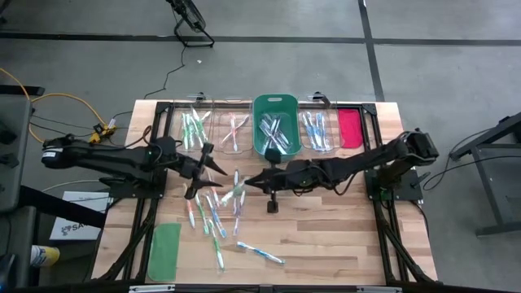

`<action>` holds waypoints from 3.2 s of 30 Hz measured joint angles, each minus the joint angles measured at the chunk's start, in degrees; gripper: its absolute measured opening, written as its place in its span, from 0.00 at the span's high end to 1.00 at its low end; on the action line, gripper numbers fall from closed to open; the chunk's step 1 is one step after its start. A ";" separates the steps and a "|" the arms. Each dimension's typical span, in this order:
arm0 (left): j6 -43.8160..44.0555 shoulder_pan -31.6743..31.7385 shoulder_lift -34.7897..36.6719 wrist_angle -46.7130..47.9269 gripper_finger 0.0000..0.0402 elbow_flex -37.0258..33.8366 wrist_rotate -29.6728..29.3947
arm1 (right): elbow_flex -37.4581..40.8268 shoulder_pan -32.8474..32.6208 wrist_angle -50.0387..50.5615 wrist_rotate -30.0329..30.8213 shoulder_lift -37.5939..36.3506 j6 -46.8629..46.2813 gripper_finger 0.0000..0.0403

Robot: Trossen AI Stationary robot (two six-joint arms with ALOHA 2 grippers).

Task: Pick & Place Toothbrushes
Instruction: Put the green toothbrush into the left transparent bin

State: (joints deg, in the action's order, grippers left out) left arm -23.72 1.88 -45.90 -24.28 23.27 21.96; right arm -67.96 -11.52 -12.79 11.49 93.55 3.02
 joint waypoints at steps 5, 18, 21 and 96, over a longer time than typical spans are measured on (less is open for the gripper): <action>0.01 -2.17 -2.38 -7.54 0.58 -0.02 -0.30 | -0.01 1.14 -3.13 -1.65 1.56 1.21 0.99; 1.56 -2.68 -3.50 -10.20 0.58 0.00 -1.20 | 0.04 3.89 -12.41 -3.40 7.82 0.97 0.99; 1.72 -2.68 -3.50 -10.25 0.58 0.00 0.06 | -0.03 5.09 -13.25 -3.70 8.22 0.08 0.99; -12.95 33.78 -17.30 56.88 0.95 16.26 -50.55 | -0.02 1.01 8.83 1.87 -2.28 -9.79 0.53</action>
State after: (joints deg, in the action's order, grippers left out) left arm -36.67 35.66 -63.20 32.61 39.53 -28.58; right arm -67.99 -10.50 -3.95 13.35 91.26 -6.76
